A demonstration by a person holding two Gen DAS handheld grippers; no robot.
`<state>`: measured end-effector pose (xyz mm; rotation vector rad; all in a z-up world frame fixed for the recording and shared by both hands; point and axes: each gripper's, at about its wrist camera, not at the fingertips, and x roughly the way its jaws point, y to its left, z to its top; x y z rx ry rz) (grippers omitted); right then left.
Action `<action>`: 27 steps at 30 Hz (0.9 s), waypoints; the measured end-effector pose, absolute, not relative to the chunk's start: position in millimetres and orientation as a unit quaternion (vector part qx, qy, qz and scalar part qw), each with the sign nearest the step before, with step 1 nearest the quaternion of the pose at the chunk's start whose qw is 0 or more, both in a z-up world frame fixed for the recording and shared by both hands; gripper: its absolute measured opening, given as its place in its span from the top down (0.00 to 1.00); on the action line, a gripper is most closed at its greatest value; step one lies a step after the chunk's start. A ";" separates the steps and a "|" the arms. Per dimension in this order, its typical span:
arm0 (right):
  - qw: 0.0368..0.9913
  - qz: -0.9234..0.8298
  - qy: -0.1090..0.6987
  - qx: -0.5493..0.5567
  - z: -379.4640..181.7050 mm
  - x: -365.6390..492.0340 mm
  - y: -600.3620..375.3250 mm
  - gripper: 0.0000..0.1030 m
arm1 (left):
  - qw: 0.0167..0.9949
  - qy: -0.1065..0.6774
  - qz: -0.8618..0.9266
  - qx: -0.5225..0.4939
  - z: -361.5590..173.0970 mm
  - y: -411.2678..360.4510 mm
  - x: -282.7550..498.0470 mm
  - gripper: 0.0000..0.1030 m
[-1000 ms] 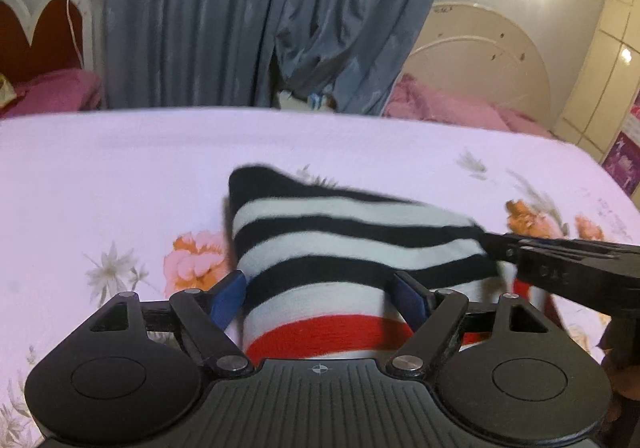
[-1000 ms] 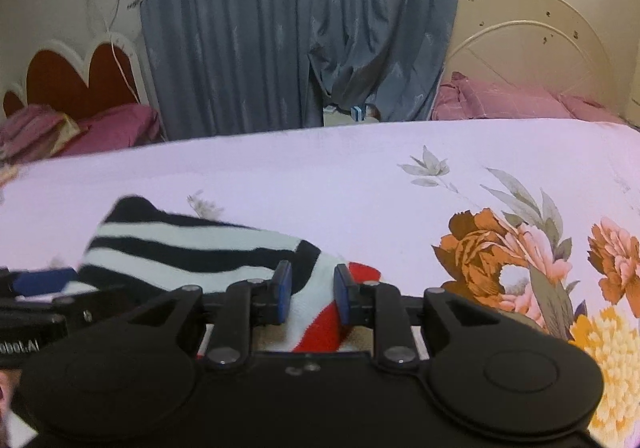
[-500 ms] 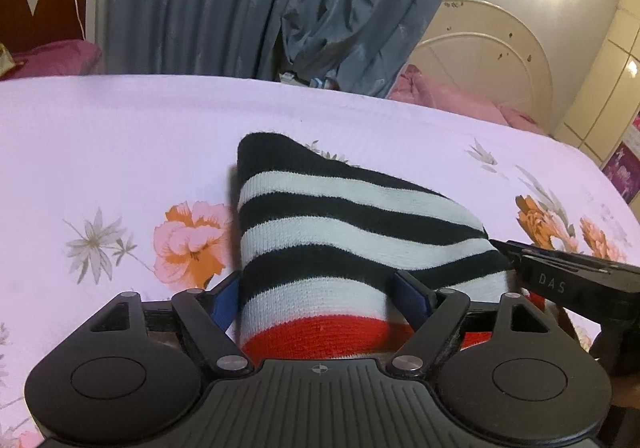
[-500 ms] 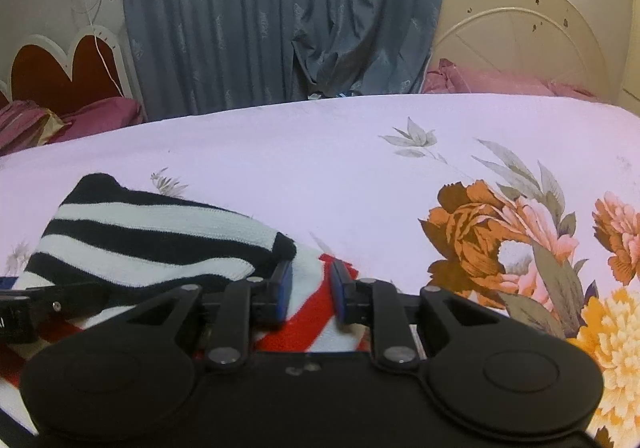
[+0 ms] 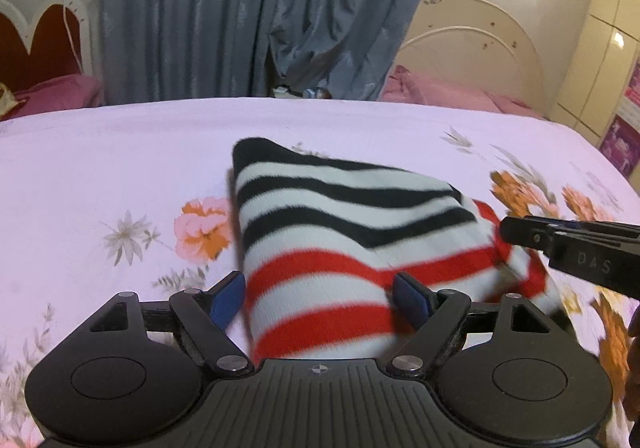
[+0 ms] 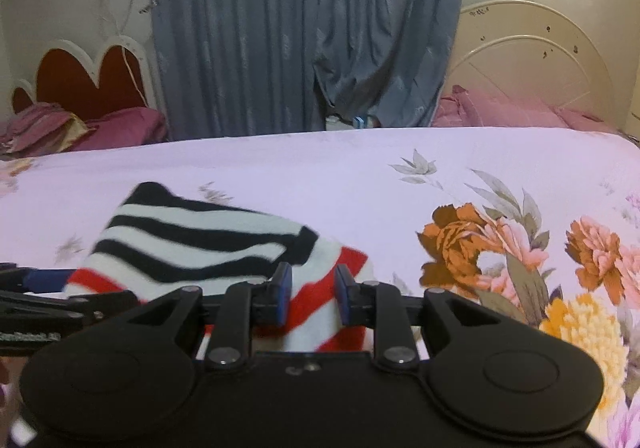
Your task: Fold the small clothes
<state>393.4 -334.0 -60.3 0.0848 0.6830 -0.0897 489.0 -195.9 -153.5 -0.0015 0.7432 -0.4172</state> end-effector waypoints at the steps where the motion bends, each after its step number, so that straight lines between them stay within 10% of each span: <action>1: 0.941 -0.041 0.334 0.043 -59.6 388.4 -331.5 0.78 | 0.911 0.359 -0.203 0.004 -152.6 -196.0 485.1 0.22; 27: 0.931 -0.044 0.360 0.036 -64.1 310.3 -327.1 0.76 | 0.908 0.360 -0.215 0.005 -145.6 -177.6 429.0 0.22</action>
